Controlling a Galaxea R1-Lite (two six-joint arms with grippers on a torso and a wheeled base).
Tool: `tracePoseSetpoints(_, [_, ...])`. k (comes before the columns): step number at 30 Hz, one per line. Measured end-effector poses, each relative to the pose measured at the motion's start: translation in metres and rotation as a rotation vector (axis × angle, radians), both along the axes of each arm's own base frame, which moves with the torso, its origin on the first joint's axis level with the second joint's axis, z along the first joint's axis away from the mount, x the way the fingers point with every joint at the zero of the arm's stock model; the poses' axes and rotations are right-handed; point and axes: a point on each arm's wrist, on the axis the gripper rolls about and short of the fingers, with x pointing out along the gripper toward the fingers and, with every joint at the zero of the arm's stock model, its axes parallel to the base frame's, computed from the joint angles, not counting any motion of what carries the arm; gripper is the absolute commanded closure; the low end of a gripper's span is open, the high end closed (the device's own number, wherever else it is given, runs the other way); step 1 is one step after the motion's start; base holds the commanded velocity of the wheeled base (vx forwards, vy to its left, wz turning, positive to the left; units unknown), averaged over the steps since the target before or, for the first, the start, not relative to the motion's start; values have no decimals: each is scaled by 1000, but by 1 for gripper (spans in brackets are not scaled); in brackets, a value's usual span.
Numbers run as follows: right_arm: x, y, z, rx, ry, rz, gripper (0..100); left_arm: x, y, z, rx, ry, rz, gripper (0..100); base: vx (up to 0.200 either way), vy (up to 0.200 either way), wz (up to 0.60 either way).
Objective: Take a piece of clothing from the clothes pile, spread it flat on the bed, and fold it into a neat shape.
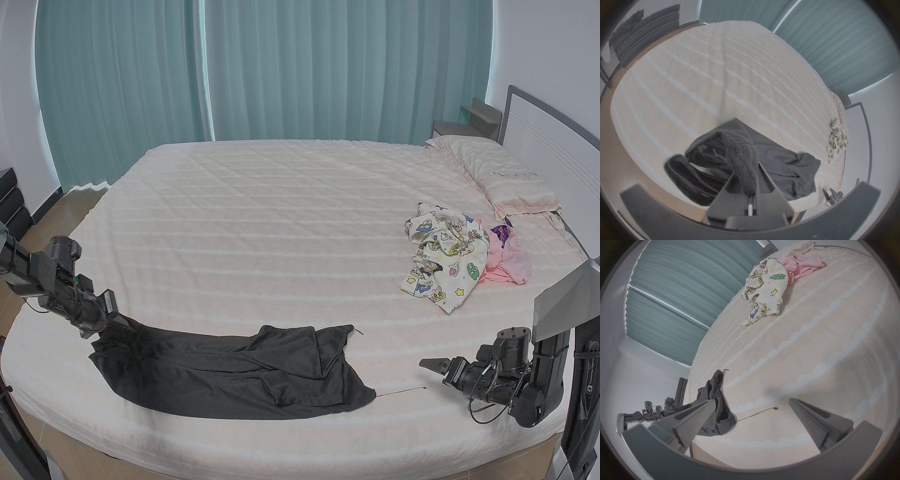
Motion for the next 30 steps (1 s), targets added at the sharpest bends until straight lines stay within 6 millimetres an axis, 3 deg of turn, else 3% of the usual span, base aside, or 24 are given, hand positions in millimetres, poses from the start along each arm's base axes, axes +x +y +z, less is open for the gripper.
tracePoseSetpoints(6, [0, 0, 1, 0, -2, 0, 0, -2, -73, 14, -3, 19, -54, 100, 0, 0, 0])
tracePoseSetpoints(10, [0, 0, 1, 1, -4, 1, 0, -5, -109, 19, 19, 25, -57, 100, 0, 0, 0])
tracePoseSetpoints(15, [0, 0, 1, 1, -5, 1, 0, -7, -144, 20, 43, 28, -73, 100, 0, -200, 0])
tracePoseSetpoints(21, [0, 0, 2, 1, -6, 1, 0, -5, -164, 17, 48, 32, -107, 100, 0, -200, 0])
tracePoseSetpoints(30, [0, 0, 1, 1, -6, 0, 0, -2, -174, 15, 42, 34, -125, 100, 0, -200, 0])
